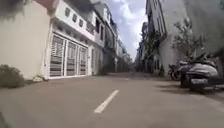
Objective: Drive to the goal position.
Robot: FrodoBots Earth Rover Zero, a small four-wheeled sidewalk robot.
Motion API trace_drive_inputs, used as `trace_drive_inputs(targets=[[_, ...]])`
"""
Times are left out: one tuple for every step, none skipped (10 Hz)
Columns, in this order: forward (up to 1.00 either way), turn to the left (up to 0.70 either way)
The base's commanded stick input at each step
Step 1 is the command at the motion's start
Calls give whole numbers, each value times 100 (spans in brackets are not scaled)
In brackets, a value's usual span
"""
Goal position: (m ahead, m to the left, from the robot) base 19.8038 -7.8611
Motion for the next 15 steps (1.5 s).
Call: trace_drive_inputs(targets=[[85, 0], [85, 0], [85, 0], [85, 0], [85, 0], [85, 0], [85, 0], [85, 0], [85, 0], [85, 0], [85, 0], [85, 0], [85, 0], [85, -10], [85, -34]])
